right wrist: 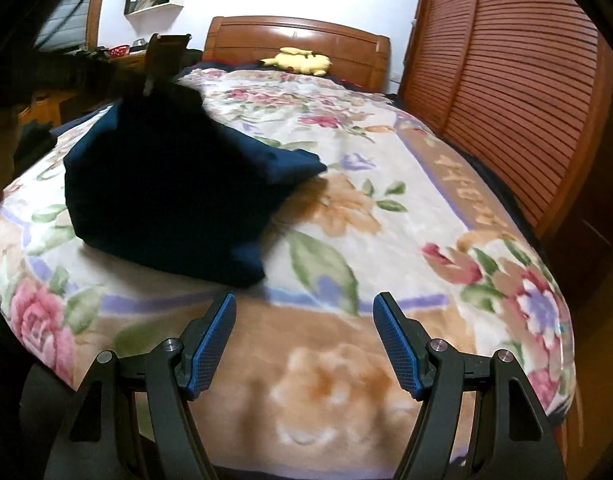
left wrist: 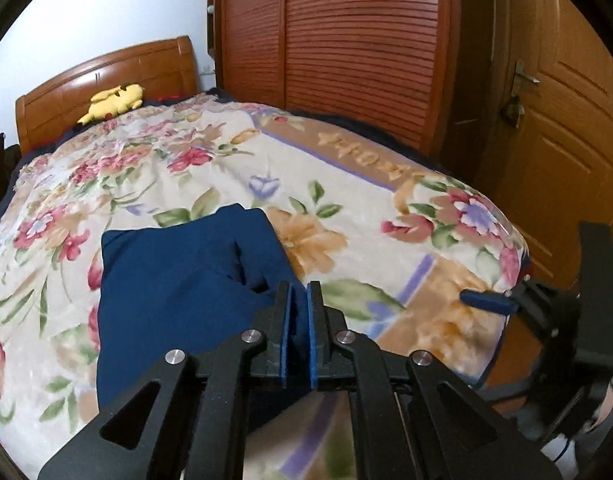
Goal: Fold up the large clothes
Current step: 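Fold the held jacket edge over the rest and open the left gripper, then move the open right gripper onto the folded jacket bundle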
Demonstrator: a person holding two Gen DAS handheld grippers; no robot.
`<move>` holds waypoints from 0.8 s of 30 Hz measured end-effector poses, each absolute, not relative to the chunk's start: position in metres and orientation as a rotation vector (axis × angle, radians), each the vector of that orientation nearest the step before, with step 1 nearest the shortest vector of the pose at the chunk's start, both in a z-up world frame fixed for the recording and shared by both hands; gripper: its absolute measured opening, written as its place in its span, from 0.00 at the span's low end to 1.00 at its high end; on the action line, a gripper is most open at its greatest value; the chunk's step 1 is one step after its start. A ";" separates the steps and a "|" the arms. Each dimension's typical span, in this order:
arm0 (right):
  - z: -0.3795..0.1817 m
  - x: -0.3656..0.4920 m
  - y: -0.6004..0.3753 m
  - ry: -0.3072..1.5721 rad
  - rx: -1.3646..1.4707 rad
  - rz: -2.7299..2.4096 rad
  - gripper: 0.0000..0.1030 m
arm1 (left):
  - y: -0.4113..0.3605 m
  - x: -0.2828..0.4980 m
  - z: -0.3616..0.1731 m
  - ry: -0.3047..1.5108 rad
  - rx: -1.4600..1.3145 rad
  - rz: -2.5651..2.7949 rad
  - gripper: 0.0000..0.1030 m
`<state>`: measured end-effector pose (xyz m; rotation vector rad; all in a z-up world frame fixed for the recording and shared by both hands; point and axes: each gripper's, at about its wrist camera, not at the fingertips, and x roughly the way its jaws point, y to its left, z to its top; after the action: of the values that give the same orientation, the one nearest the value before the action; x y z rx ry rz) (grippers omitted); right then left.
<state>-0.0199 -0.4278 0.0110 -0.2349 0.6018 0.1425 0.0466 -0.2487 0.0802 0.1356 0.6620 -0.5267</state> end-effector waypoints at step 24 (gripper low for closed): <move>0.075 -0.019 -0.356 0.449 -0.203 0.217 0.71 | -0.080 0.001 0.077 0.521 0.021 -0.337 0.80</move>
<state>-0.0194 -0.3556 0.0755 -0.2032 0.4494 0.2170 0.0005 -0.0802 0.0772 0.0207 0.5213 -0.3368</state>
